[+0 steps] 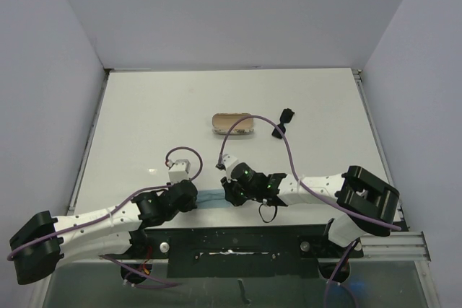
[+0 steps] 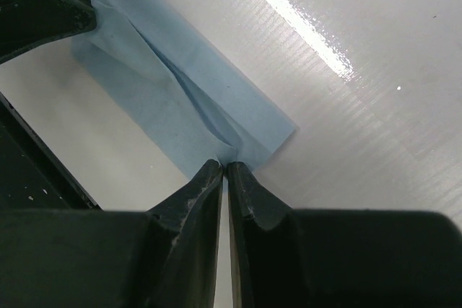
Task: Organize the sunglasses
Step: Fold the glasses cleaning cloth at the center of the board.
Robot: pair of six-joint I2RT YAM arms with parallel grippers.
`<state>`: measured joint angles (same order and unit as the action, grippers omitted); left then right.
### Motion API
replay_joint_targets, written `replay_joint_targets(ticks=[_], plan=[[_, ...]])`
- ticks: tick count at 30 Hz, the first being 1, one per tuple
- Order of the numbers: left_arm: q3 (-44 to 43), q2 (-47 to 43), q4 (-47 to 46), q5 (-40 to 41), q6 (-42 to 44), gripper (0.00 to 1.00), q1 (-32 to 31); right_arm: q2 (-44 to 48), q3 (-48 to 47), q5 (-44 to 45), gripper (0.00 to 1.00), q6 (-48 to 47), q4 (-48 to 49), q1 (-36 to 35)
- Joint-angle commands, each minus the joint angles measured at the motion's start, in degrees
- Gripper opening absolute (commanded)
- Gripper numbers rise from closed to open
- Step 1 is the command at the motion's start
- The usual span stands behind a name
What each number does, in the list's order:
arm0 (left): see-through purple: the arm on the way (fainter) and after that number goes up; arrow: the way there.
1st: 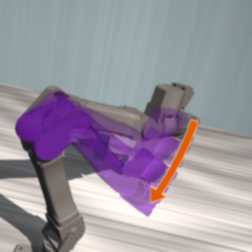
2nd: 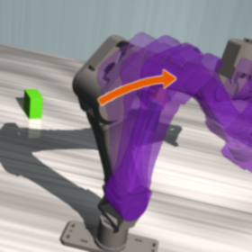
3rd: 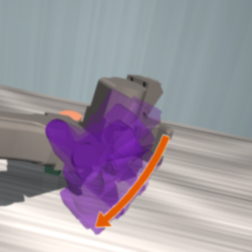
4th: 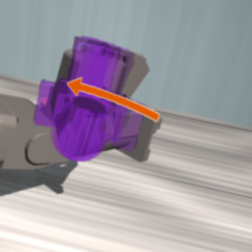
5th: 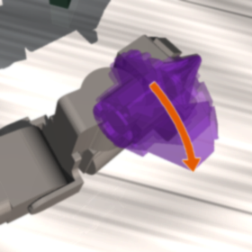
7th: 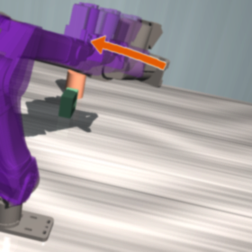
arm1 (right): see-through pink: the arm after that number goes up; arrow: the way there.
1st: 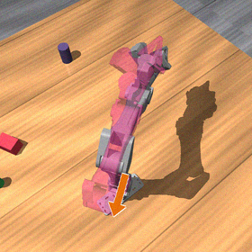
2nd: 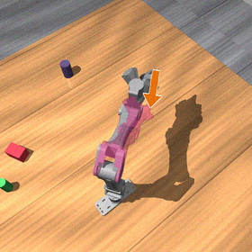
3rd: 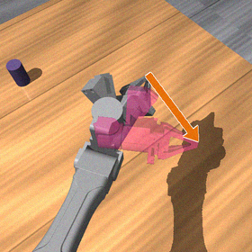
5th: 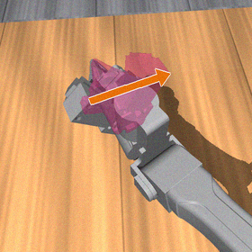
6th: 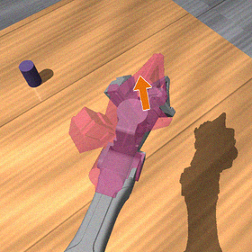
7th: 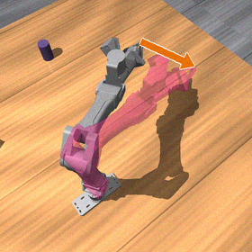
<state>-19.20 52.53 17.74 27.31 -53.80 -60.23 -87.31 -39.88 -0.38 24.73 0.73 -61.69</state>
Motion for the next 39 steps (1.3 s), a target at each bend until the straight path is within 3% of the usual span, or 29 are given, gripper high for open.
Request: replay_joint_targets(ticks=[1,39], plan=[[-1.0,-1.1,0.3,2.1,-1.0,0.0,-0.5,2.9,0.3,0.8,0.11,0.5,1.9,-0.8],[-2.2,-0.8,1.1,3.8,-1.7,0.0,-3.1,5.8,2.2,3.2,0.17,0.7,2.3,-1.7]])
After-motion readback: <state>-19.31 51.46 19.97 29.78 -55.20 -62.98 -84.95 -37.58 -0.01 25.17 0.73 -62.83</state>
